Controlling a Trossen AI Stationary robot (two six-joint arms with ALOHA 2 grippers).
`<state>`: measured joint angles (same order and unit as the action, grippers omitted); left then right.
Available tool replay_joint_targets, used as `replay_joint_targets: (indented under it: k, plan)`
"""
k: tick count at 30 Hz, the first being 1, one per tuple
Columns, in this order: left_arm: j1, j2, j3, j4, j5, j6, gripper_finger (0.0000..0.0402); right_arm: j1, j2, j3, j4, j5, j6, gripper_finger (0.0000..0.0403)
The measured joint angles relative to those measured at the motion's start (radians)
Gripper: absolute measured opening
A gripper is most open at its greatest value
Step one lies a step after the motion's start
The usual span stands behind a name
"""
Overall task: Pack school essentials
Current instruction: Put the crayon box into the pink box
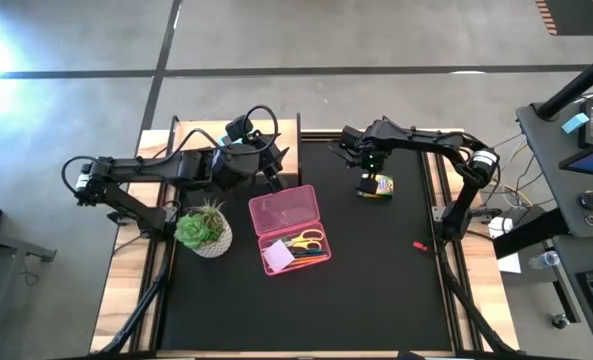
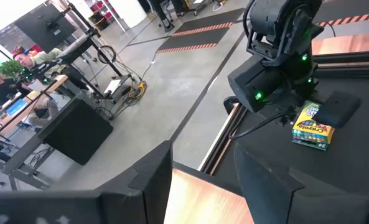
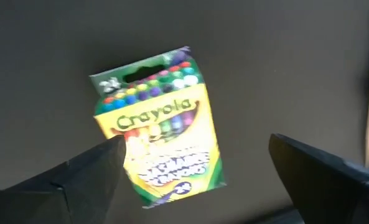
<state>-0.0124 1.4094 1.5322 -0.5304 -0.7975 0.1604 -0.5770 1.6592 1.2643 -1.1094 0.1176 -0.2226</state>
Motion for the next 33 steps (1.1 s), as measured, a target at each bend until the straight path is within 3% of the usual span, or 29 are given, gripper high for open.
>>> replay_joint_targets:
  k: [10,16,33]
  plan:
    - [0.000,0.000,0.000,0.017,0.000,-0.045,0.0157,0.001,0.000,-0.004,0.014,0.009,0.023,0.0389]
    - [0.000,0.000,0.000,0.034,0.000,-0.050,0.0157,0.004,0.000,-0.019,-0.008,-0.146,-0.121,0.0389]
    - [0.000,0.001,0.000,0.079,0.000,-0.050,0.0157,0.003,0.001,-0.028,0.025,-0.065,-0.035,0.0389]
